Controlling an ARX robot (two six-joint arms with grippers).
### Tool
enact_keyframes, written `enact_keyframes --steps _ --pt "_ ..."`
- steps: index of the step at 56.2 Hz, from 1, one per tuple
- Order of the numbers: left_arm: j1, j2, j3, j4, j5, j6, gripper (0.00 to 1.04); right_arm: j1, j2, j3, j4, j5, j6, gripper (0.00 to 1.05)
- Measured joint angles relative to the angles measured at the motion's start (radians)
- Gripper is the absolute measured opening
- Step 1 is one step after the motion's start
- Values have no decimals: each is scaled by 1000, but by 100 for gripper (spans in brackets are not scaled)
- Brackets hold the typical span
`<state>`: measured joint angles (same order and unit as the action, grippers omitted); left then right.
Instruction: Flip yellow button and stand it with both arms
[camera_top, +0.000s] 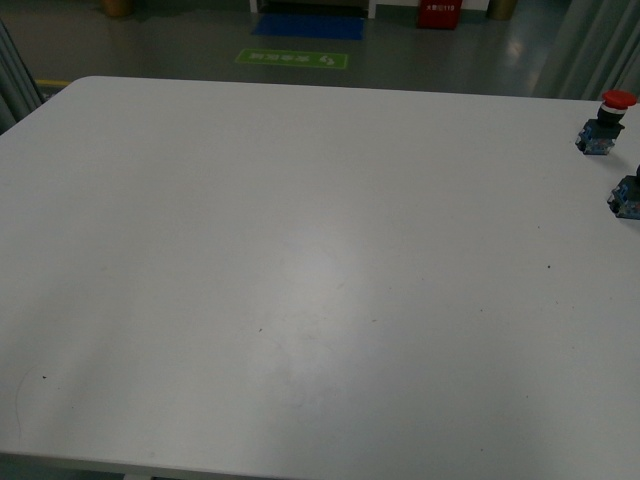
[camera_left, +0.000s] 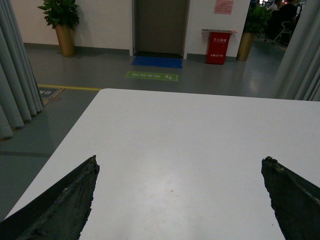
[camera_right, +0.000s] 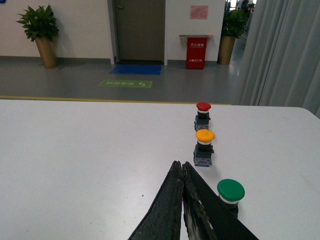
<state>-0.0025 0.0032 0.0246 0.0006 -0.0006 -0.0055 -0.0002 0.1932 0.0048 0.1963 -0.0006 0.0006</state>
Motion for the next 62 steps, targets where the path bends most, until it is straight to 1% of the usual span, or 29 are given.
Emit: enact_keyframes --steps 6,7,9,11,28,31,36,40,48,49,57,59,62 --pt "0 0 0 0 0 0 98 0 -24 0 -25 0 0 3" --pt "0 0 0 0 0 0 98 0 -49 0 -53 0 0 3" --pt "0 0 0 0 0 0 98 0 -124 0 -160 -2 0 3" --pt "0 0 0 0 0 0 98 0 -154 0 -187 -1 0 3" --pt "0 0 0 0 0 0 98 0 -188 0 -195 -1 -1 4" --pt "0 0 0 0 0 0 98 0 -188 0 -195 -1 -1 12" --pt "0 0 0 0 0 0 98 0 -188 0 -195 -1 -1 31" --pt "0 0 0 0 0 0 98 0 -188 0 -195 -1 -1 42" --pt "0 0 0 0 0 0 98 0 -188 0 -196 -1 -1 72" --pt "0 0 0 0 0 0 98 0 -188 0 -196 -1 -1 74" --pt "0 0 0 0 0 0 98 0 -188 0 -196 -1 -1 98" --pt "0 0 0 0 0 0 98 0 -188 0 -196 -1 0 99" --pt "0 0 0 0 0 0 98 0 -188 0 -196 -1 0 97"
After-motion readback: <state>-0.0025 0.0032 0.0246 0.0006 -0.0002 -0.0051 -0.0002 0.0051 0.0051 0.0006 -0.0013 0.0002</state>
